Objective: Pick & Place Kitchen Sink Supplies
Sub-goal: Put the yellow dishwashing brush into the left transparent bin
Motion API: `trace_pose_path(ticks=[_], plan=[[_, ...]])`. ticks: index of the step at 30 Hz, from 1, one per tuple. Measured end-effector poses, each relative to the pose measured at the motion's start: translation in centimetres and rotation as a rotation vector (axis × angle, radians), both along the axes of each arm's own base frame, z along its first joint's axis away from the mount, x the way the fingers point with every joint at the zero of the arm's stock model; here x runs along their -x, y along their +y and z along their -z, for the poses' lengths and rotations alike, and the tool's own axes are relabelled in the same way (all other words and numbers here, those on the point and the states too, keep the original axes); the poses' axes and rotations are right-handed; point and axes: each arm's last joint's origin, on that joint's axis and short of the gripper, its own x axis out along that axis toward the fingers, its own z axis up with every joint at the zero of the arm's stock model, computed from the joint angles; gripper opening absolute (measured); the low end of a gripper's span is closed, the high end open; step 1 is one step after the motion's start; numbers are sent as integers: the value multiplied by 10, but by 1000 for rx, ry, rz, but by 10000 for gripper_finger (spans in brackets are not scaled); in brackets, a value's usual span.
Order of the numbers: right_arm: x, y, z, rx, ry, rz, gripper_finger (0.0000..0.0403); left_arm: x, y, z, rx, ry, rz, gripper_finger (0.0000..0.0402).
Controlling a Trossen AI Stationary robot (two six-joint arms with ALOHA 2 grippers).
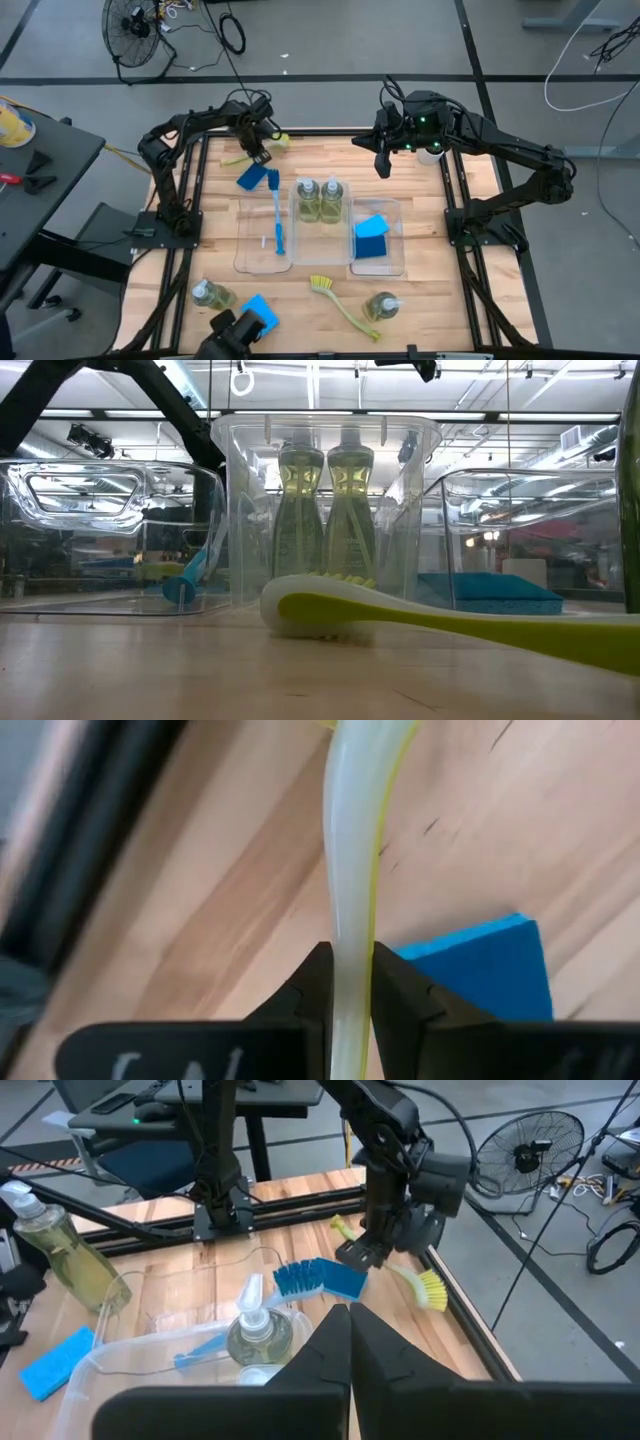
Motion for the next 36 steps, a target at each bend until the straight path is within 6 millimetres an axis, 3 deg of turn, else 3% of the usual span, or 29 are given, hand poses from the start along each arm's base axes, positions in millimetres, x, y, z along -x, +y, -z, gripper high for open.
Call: trace_pose_path(ticks=[13, 23, 30, 36], plan=[[0, 0, 0, 0, 3, -1, 0, 23, -28, -80, -140, -111, -135, 46], [0, 0, 1, 9, 10, -7, 0, 44, -64, -142, -200, -371, -251, 48], [0, 0, 1, 9, 10, -7, 0, 56, -90, -169, -144, -540, -338, 49], [0, 0, 1, 9, 10, -7, 0, 50, -112, -179, -21, -652, -386, 51]])
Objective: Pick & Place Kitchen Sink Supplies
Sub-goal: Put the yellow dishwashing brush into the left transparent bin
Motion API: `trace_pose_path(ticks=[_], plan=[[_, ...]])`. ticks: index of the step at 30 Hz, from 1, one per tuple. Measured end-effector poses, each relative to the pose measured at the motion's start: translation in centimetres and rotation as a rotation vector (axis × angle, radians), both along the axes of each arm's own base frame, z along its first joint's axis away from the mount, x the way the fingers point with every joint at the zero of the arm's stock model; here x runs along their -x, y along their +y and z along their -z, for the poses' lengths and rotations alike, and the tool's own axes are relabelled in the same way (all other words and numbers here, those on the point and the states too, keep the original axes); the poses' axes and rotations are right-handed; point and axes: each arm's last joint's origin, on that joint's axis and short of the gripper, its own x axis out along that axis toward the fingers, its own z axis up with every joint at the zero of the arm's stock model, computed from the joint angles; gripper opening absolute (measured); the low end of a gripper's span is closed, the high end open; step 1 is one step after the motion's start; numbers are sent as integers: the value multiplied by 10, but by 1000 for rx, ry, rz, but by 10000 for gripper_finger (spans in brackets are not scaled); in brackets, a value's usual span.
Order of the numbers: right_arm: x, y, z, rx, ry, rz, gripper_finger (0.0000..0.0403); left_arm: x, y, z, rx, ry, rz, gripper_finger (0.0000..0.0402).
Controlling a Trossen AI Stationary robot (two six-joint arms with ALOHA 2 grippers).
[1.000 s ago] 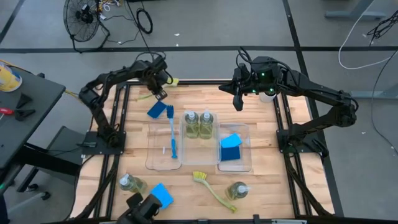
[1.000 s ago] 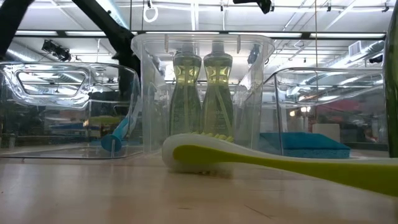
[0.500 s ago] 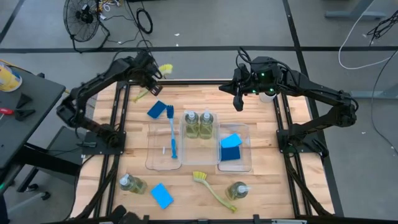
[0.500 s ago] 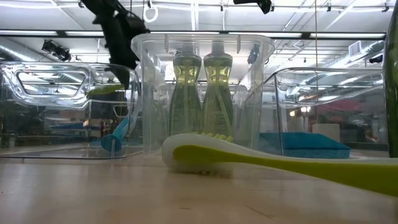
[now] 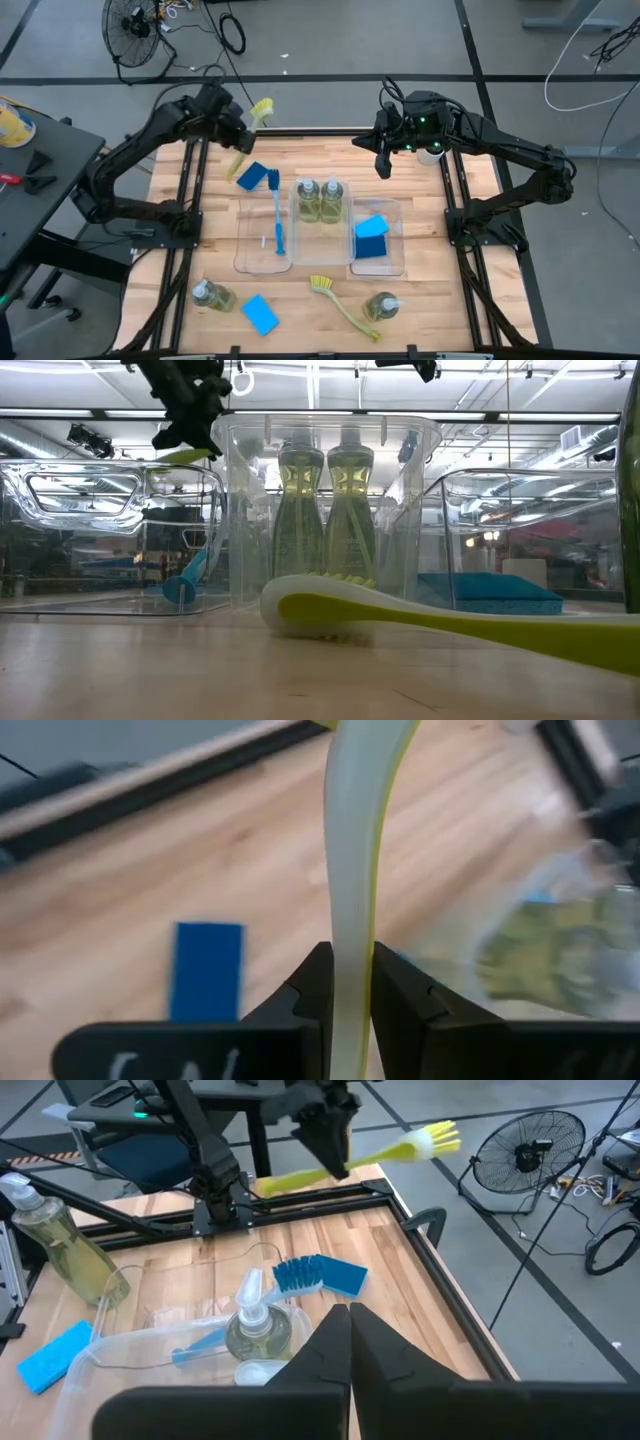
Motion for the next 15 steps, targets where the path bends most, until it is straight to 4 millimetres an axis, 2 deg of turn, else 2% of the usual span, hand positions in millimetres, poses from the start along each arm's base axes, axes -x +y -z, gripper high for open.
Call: trace_pose_path(ticks=[9, 15], plan=[[0, 0, 0, 0, 0, -1, 0, -18, -29, 2, 152, -7, -78, 51], [0, 0, 0, -1, 0, 0, 0, -26, -50, 5, 188, 43, -228, 52]])
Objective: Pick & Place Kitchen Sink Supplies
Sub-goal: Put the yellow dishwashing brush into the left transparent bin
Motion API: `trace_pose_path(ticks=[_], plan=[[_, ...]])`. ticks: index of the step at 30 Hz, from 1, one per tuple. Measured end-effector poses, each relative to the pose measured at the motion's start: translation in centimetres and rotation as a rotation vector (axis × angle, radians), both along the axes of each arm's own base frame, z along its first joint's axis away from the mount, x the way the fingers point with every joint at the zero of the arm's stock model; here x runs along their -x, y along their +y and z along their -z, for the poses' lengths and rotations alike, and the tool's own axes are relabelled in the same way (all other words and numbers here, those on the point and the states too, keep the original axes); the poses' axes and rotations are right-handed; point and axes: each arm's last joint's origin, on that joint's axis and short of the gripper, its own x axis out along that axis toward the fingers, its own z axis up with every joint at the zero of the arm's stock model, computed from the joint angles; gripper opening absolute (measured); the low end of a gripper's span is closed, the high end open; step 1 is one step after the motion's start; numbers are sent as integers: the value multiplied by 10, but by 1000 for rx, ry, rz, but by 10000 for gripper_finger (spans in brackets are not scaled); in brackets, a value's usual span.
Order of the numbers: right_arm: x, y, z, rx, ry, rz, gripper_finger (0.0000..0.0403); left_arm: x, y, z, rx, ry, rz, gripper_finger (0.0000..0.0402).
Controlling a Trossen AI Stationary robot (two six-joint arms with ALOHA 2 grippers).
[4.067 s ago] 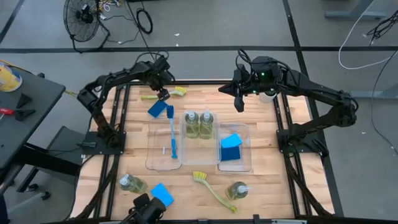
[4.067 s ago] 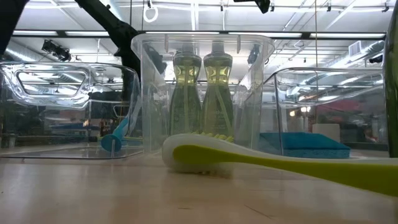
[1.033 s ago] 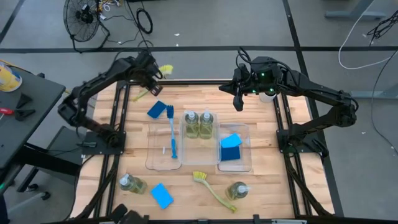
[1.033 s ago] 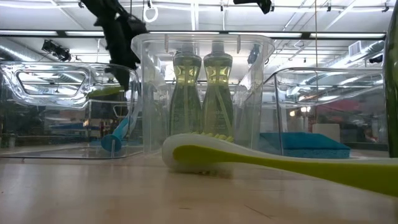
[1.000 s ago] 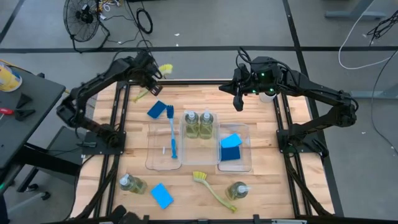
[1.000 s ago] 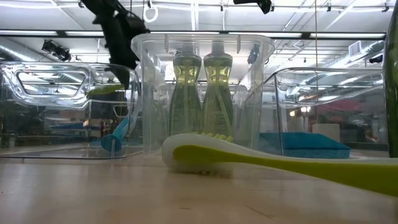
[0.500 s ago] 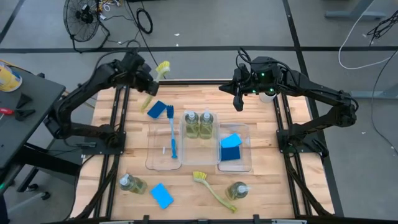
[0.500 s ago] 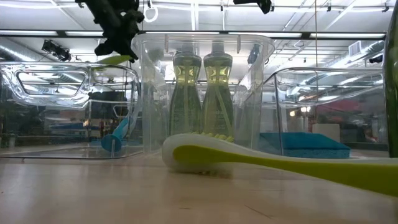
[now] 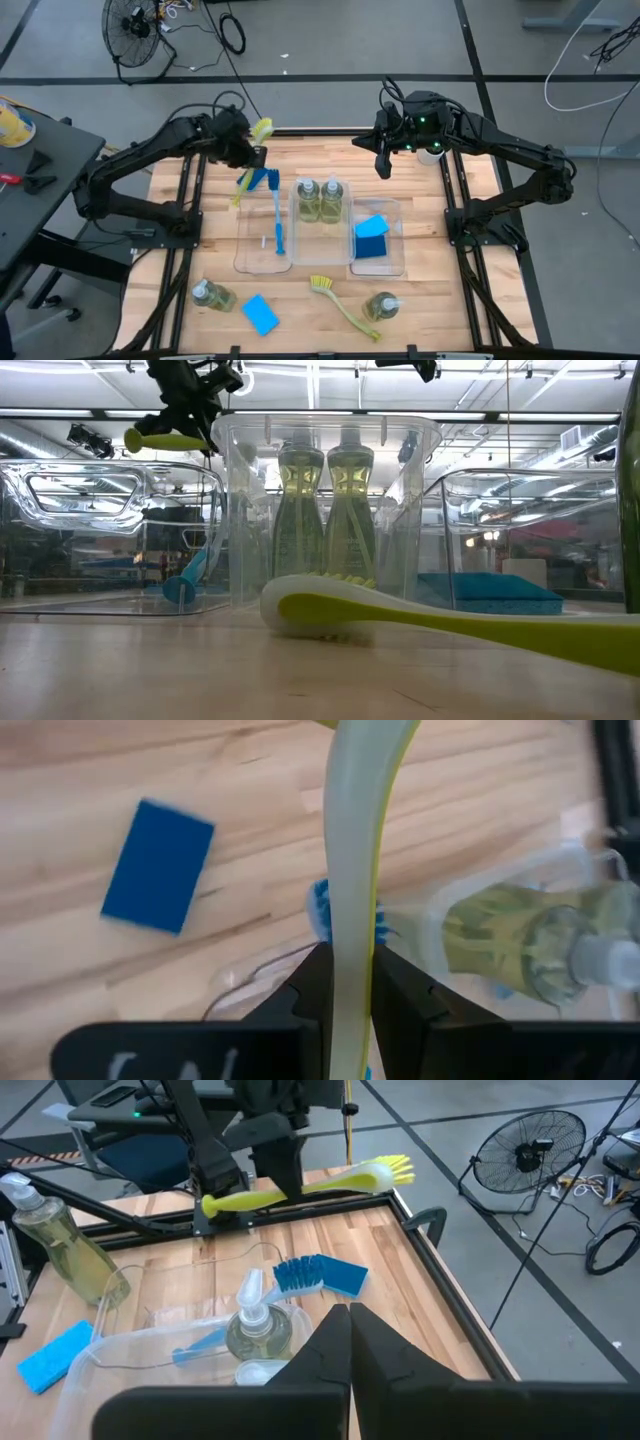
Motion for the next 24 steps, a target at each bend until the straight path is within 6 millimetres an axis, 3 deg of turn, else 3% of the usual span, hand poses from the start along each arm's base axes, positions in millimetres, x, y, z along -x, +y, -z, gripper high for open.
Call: trace_pose_path(ticks=[13, 24], plan=[[0, 1, 0, -21, -8, -47, 0, -12, -50, 5, 67, 58, -155, 52], [0, 2, 0, -21, -8, -49, 0, -21, -79, 13, 124, 98, -194, 54]])
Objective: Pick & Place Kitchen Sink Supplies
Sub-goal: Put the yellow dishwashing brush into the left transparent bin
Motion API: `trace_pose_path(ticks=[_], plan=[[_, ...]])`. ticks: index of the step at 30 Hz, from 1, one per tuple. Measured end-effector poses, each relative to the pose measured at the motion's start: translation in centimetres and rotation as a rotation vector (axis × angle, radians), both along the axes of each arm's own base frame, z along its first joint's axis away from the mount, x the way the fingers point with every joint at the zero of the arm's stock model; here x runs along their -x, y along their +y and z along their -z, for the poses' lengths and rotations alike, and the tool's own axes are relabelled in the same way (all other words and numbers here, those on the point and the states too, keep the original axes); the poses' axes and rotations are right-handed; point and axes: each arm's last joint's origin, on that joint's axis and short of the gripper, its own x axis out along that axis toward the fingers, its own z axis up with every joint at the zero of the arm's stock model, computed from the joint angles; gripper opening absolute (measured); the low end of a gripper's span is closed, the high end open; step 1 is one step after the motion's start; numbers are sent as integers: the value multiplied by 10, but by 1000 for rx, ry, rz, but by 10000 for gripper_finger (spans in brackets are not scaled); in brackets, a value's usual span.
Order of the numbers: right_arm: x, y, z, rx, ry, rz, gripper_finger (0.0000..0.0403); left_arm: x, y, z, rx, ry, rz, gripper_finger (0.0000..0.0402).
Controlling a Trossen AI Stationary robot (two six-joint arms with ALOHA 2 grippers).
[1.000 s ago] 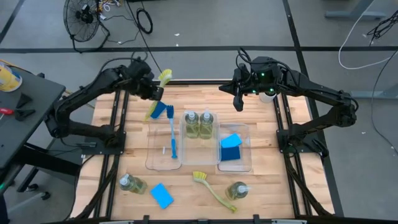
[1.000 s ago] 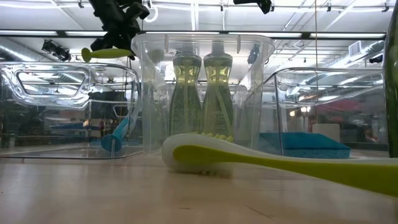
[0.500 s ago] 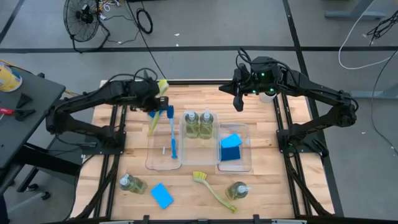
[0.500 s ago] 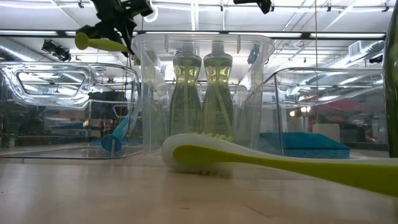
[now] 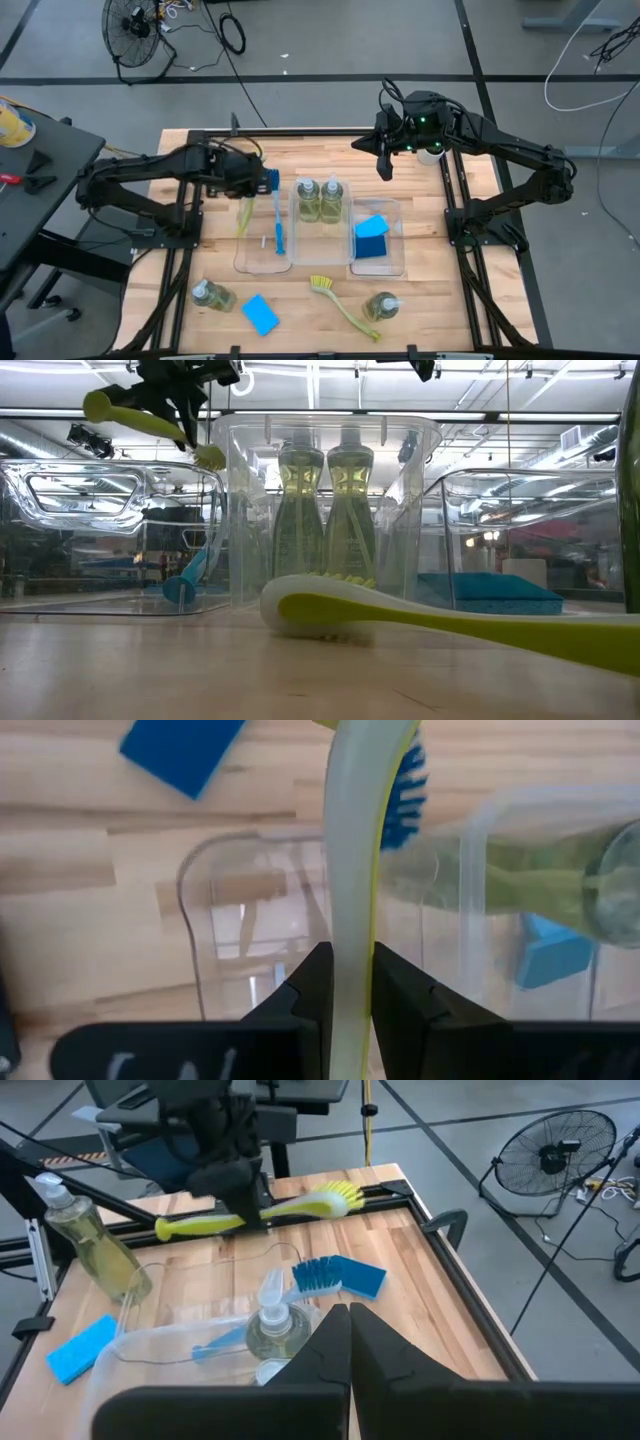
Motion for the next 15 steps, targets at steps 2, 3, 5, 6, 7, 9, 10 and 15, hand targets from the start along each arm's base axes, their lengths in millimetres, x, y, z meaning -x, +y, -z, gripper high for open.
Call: trace_pose_path(ticks=[2, 3, 5, 6, 7, 9, 10, 15], plan=[[0, 0, 0, 1, 0, 0, 0, -4, -4, 4, 7, 18, 2, 54], [0, 0, 0, 0, 0, 0, 0, -7, -6, 6, 11, 27, -2, 54], [0, 0, 0, 2, 2, -1, 0, -12, -8, 11, 13, 56, 8, 57], [0, 0, 0, 6, 3, -3, 0, -15, -9, 14, 13, 69, 10, 58], [0, 0, 0, 12, 4, -6, 0, -18, -10, 17, 14, 80, 3, 58], [0, 0, 0, 25, 5, -11, 0, -24, -9, 23, 13, 105, -12, 59], [0, 0, 0, 26, 3, -12, 0, -27, -9, 26, 15, 112, -19, 58], [0, 0, 0, 27, 3, -12, 0, -37, -9, 41, 27, 176, -65, 55]])
